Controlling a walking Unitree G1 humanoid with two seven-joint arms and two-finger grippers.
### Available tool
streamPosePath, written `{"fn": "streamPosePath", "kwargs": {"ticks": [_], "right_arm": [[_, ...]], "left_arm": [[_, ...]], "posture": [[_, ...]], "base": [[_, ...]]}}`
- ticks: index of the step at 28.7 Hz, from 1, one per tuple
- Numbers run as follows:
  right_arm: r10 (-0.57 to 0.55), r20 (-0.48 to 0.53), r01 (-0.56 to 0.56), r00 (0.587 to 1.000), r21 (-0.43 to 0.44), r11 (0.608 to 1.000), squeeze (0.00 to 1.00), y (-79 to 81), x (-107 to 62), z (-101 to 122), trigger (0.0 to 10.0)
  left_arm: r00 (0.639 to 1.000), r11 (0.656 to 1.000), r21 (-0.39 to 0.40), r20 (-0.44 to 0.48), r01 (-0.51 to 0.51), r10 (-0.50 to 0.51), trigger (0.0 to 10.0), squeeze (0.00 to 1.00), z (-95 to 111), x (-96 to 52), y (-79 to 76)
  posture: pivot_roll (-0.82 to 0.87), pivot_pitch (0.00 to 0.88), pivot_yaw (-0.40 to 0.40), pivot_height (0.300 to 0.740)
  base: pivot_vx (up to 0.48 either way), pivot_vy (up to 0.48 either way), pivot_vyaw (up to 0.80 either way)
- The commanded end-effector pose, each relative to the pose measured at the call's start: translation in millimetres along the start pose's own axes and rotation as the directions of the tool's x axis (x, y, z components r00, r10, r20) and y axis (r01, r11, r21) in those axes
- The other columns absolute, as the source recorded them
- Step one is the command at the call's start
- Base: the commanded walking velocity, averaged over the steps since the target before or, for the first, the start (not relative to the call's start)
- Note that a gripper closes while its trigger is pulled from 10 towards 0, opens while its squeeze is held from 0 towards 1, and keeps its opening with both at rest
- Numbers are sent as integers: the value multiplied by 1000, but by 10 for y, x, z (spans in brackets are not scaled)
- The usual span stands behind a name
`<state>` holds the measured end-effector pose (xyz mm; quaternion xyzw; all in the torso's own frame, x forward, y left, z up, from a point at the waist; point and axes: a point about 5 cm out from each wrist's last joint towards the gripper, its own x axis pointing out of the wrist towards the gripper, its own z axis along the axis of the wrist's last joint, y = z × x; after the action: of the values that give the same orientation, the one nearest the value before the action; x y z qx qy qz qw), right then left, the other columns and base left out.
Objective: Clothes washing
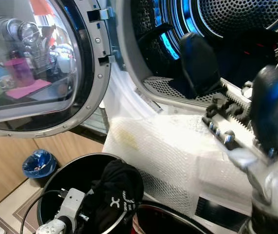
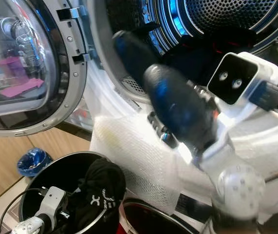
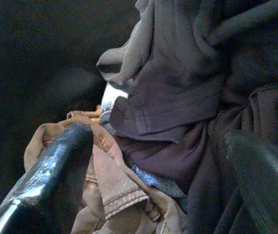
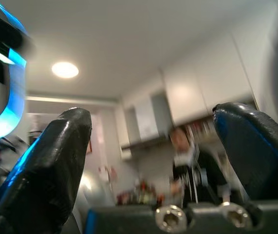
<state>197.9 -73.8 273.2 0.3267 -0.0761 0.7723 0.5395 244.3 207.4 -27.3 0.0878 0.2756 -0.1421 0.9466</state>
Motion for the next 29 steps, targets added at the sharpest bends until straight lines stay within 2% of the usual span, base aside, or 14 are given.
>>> {"fn": "streamPosePath", "kwargs": {"ticks": [1, 3, 8, 10, 11, 13, 15, 16, 20, 23, 24, 25, 28, 29], "right_arm": [[-12, -72, 10, 997, -17, 1000, 0, 13, 38, -45, 10000], [-242, -120, 248, 963, 40, 968, 0, -243, -198, -329, 10000], [-480, -72, 485, 875, 110, 868, 0, -543, -525, -561, 10000], [-531, -83, 537, 844, 103, 837, 0, -582, -632, -631, 10000], [-591, -84, 597, 802, 101, 796, 0, -625, -747, -688, 10000], [-626, -84, 631, 776, 103, 769, 0, -645, -832, -726, 10000], [-638, -87, 644, 765, 111, 757, 0, -626, -927, -768, 10000], [-662, -111, 671, 741, 121, 731, 0, -595, -1067, -847, 10000], [-702, -192, 726, 685, 106, 680, 0, -530, -1330, -1029, 10000], [-754, -316, 805, 576, 56, 591, 0, -460, -1654, -1255, 10000], [-789, -387, 854, 477, -8, 520, 0, -455, -1838, -1390, 10000], [-789, -387, 854, 477, -8, 520, 0, -455, -1838, -1390, 10000], [-819, -451, 909, 354, -39, 415, 0, -434, -2106, -1582, 10000], [-819, -451, 909, 354, -39, 415, 0, -434, -2106, -1582, 10000]], "left_arm": [[977, 995, -66, -194, 80, -92, 10000, 0, -481, -103, -349], [977, 995, -61, -191, 83, -93, 10000, 0, -468, -97, -345], [979, 995, -63, -187, 75, -86, 10000, 0, -466, -99, -334], [979, 995, -66, -188, 71, -83, 10000, 0, -475, -106, -329], [979, 995, -68, -188, 70, -81, 10000, 0, -485, -115, -326], [979, 995, -70, -188, 69, -81, 10000, 0, -492, -120, -327], [979, 995, -71, -188, 67, -79, 10000, 0, -498, -124, -327], [979, 995, -74, -187, 65, -78, 10000, 0, -505, -129, -330], [979, 995, -77, -188, 64, -78, 10000, 0, -515, -136, -331], [979, 995, -77, -188, 63, -77, 10000, 0, -524, -143, -330], [980, 995, -82, -183, 58, -72, 10000, 0, -523, -146, -321], [980, 995, -82, -183, 58, -72, 10000, 0, -523, -146, -321], [984, 994, -106, -168, 39, -56, 10000, 0, -525, -160, -298], [984, 994, -106, -168, 39, -56, 10000, 0, -525, -160, -298]], "posture": [[-78, 24, -3, 740], [-69, 21, -4, 740], [-56, 23, -9, 740], [-54, 25, -11, 740], [-54, 27, -12, 740], [-52, 28, -13, 740], [-52, 28, -14, 740], [-51, 29, -16, 740], [-52, 29, -17, 740], [-51, 29, -18, 740], [-48, 23, -21, 740], [-48, 23, -21, 740], [-42, 14, -20, 740], [-42, 14, -20, 740]], "base": [[0, 0, 0], [0, 0, 0], [0, 0, 0], [0, 0, 0], [0, 0, 0], [0, 0, 0], [0, 0, 0], [0, 0, 0], [0, 0, 0], [0, 0, 0], [0, 0, 0], [0, 0, 0], [0, 0, 0], [0, 0, 0]]}}
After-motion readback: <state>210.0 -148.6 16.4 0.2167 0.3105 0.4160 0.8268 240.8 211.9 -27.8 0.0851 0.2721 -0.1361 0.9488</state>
